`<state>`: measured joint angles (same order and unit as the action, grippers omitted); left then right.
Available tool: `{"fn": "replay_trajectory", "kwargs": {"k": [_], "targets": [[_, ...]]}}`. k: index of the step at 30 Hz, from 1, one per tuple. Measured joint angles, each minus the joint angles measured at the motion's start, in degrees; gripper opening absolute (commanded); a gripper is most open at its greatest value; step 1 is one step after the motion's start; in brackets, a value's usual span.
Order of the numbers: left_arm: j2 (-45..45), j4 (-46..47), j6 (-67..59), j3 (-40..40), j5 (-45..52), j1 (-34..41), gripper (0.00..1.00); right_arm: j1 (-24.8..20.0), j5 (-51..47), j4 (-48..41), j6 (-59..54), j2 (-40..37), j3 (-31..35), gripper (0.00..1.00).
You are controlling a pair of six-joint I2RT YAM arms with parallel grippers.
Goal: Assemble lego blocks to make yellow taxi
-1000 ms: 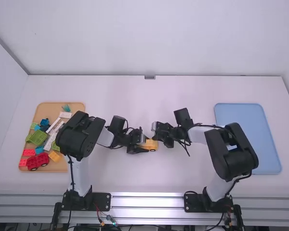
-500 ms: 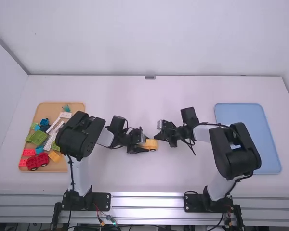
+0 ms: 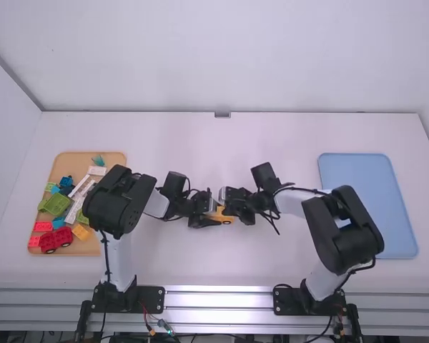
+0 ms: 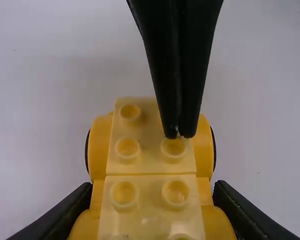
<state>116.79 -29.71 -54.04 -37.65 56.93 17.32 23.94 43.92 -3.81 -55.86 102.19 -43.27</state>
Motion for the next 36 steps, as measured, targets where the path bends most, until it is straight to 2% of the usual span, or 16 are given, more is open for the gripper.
{"fn": "replay_trajectory", "kwargs": {"k": [6, 13, 17, 19, 20, 21, 22, 23, 26, 29, 32, 33, 36], "targets": [[0.0, -0.3, 0.0, 0.0, -0.3, 0.0, 0.26, 0.2, -1.0, 0.0, 1.3, 0.6, -0.6, 0.00], [0.0, -0.6, 0.4, -0.3, -1.2, -1.2, 0.29, -1.6, 5.1, 0.6, -0.7, 5.4, -4.2, 0.00], [0.0, -0.9, 0.5, -0.3, -1.2, -0.6, 0.33, -4.1, 9.3, 1.8, -4.8, 5.7, -3.3, 0.00], [0.0, -1.2, 0.5, -0.3, -1.4, 0.0, 0.36, -6.7, 11.5, 1.7, -6.3, 4.2, -2.6, 0.00], [0.0, -1.5, 0.5, -0.3, -1.6, 0.1, 0.38, -8.2, 12.3, 1.8, -6.4, 2.9, -2.4, 0.04], [0.0, -1.8, 0.7, -0.3, -1.7, 0.1, 0.38, -8.6, 12.6, 1.9, -6.3, 2.4, -2.3, 0.14], [0.0, -2.3, 1.3, -0.3, -2.2, 0.1, 0.39, -10.4, 12.9, 2.6, -5.4, 0.3, -2.3, 0.80], [0.0, -2.6, 2.2, -0.3, -2.8, 0.1, 0.40, -11.7, 12.8, 3.3, -4.2, -1.5, -2.3, 0.98], [0.0, -1.3, 3.6, -1.4, -3.4, 0.1, 0.43, -14.7, 10.0, 3.7, 0.2, -6.4, -2.3, 0.98], [0.0, 1.0, 3.9, -3.2, -4.5, 0.1, 0.44, -15.5, 5.4, 4.2, 5.0, -8.9, -2.3, 0.98], [0.0, 6.1, 2.6, -5.9, -5.0, 0.1, 0.45, -15.1, -3.5, 9.3, 13.8, -9.6, -0.5, 0.98], [0.0, 6.1, 2.6, -5.9, -5.0, 0.1, 0.45, -15.1, -3.5, 9.3, 13.8, -9.6, -0.5, 0.98], [0.0, 11.9, 0.2, -8.6, -5.2, 0.1, 0.52, -12.7, -13.4, 17.3, 22.1, -9.8, 4.6, 0.98]]}}
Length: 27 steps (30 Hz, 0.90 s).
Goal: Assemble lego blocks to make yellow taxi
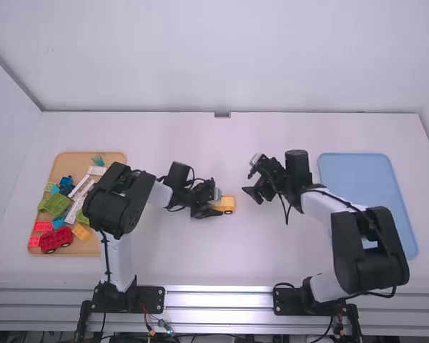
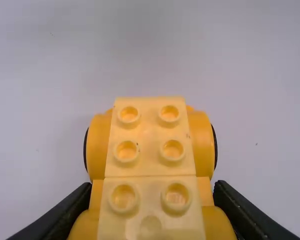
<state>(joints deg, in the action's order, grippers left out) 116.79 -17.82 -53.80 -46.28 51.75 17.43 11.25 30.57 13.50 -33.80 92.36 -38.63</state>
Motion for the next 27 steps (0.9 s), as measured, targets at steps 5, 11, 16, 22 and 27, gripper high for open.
{"fn": "replay_trajectory", "kwargs": {"k": [5, 11, 16, 22, 27], "targets": [[0.0, 1.9, -2.1, -0.9, -0.4, 0.0, 0.86, 4.0, -7.3, 6.1, 5.4, -0.7, 4.6, 0.98], [0.0, 1.8, -2.9, -0.9, -0.6, 0.0, 0.99, 6.4, -13.2, 7.4, 9.1, -1.7, 4.9, 0.98], [-0.4, 2.6, -2.1, -0.9, -0.7, -0.4, 0.99, 6.4, -14.8, 7.3, 10.0, -1.7, 4.9, 0.99], [-8.5, 11.6, 1.5, -0.3, -2.4, -3.0, 0.99, 6.4, -15.2, 7.3, 10.6, -1.7, 4.9, 0.98], [-22.3, 22.3, 7.3, -0.3, -5.9, -8.3, 0.99, 6.4, -15.3, 7.4, 10.5, -1.7, 4.9, 0.99]]}}
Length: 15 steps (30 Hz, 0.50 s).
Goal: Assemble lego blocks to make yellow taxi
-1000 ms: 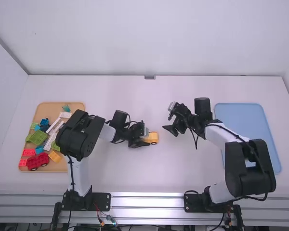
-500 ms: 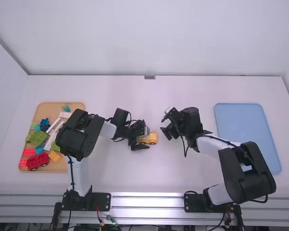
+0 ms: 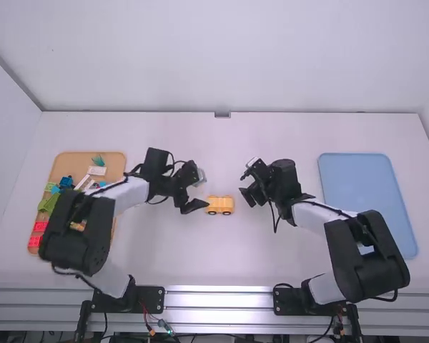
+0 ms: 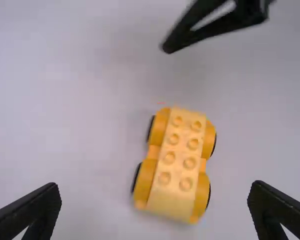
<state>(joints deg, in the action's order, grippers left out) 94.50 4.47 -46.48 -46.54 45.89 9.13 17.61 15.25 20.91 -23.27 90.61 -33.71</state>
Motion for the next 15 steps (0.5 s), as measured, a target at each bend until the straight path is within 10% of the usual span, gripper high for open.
{"fn": "replay_trajectory", "kwargs": {"k": [15], "targets": [[-20.8, 27.7, 60.4, 0.0, -56.9, -13.5, 0.99, 0.0, 0.0, 7.0, 0.6, 0.0, 0.0, 0.98]]}}
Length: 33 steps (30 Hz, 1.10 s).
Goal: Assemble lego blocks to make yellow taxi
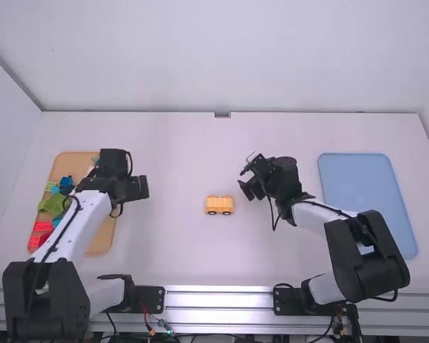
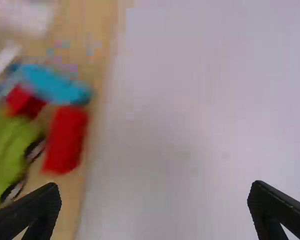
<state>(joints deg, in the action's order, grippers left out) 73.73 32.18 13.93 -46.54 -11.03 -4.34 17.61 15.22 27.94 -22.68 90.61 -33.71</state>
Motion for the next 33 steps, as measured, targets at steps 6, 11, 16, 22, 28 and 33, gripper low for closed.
{"fn": "replay_trajectory", "kwargs": {"k": [6, 11, 16, 22, 28, 33], "targets": [[0.0, 9.4, 17.5, 0.0, -12.7, -6.0, 0.99, 0.0, 0.0, 1.2, 1.1, 0.0, 0.0, 0.98], [0.0, 9.2, 18.7, 0.0, -8.2, -18.6, 0.99, 0.0, 0.0, 1.4, 1.4, 0.0, 0.0, 0.98], [0.2, 7.8, 13.2, 0.0, 0.6, -30.3, 0.90, 0.0, 0.0, 1.5, 1.6, 0.0, 0.0, 0.98], [4.4, 6.6, 9.9, 0.0, 5.1, -34.8, 0.88, 0.0, 0.0, 1.5, 1.5, 0.0, 0.0, 0.98], [13.8, 3.5, 7.3, 0.0, 6.5, -35.6, 0.62, 0.0, 0.0, 2.1, 1.5, 0.0, 0.0, 0.98], [19.2, 1.9, 6.1, 0.0, 6.6, -35.6, 0.57, 0.0, 0.0, 2.9, 1.5, 0.0, 0.0, 0.98]]}}
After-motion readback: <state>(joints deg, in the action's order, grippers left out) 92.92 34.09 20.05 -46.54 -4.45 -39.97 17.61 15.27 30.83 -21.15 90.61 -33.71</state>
